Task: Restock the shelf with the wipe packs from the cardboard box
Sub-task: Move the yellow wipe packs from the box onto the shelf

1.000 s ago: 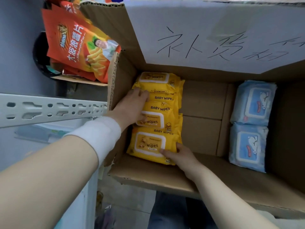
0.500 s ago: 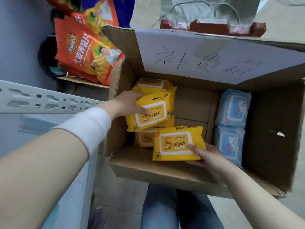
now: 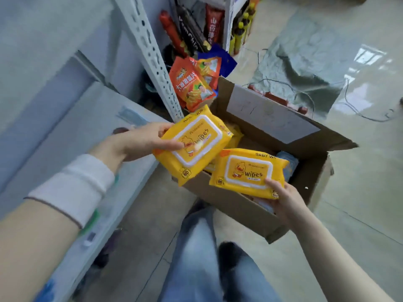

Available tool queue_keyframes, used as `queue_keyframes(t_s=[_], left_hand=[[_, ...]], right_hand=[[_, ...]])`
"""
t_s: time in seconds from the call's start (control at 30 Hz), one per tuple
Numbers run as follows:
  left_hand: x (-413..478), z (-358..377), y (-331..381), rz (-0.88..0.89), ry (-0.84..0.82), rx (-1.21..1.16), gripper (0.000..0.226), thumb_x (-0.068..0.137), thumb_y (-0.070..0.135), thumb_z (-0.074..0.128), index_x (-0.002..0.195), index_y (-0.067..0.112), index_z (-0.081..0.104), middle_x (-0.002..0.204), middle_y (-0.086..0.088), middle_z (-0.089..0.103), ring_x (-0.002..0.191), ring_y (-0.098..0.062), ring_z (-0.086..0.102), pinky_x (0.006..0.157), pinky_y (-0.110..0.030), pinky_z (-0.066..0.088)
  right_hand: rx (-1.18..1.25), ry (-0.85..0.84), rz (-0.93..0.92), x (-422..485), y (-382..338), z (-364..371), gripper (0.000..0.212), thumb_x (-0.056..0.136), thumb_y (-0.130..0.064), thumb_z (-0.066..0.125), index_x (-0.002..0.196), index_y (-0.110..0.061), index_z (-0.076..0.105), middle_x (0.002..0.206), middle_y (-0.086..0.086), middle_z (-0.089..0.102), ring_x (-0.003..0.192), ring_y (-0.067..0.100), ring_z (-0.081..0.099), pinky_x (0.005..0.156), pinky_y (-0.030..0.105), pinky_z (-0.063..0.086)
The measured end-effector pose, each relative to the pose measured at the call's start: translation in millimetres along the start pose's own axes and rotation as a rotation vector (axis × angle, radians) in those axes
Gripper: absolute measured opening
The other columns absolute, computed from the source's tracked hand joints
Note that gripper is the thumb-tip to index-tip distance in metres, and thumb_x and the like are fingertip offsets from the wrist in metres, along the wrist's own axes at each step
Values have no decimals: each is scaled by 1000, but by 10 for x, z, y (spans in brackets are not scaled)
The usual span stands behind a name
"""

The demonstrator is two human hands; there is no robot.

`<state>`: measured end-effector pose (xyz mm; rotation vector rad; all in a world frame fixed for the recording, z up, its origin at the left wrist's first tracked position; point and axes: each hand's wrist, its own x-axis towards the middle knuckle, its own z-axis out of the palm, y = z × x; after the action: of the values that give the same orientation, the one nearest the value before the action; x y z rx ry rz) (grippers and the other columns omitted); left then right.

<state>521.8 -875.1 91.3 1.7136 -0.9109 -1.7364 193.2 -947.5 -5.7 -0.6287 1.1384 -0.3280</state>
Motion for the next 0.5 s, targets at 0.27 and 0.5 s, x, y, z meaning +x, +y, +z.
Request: queue_keyframes(t_s=[0.27, 0.5], left_hand=[[-2215, 550, -337, 158, 474, -156, 99, 20, 60, 86, 106, 20, 58, 88, 10, 74, 79, 0, 68, 65, -12, 51], [-3931, 557, -674, 363, 967, -303, 89, 16, 53, 90, 95, 22, 62, 79, 11, 74, 73, -5, 70, 60, -17, 54]], right_hand=[[-168, -364, -7, -1163, 4, 574, 34, 78, -22, 61, 108, -6, 59, 101, 6, 74, 93, 23, 71, 65, 28, 58], [-327, -640, -74, -1936, 163, 1658, 25, 83, 3, 53, 107, -6, 58, 93, 6, 76, 84, 22, 73, 60, 26, 59]])
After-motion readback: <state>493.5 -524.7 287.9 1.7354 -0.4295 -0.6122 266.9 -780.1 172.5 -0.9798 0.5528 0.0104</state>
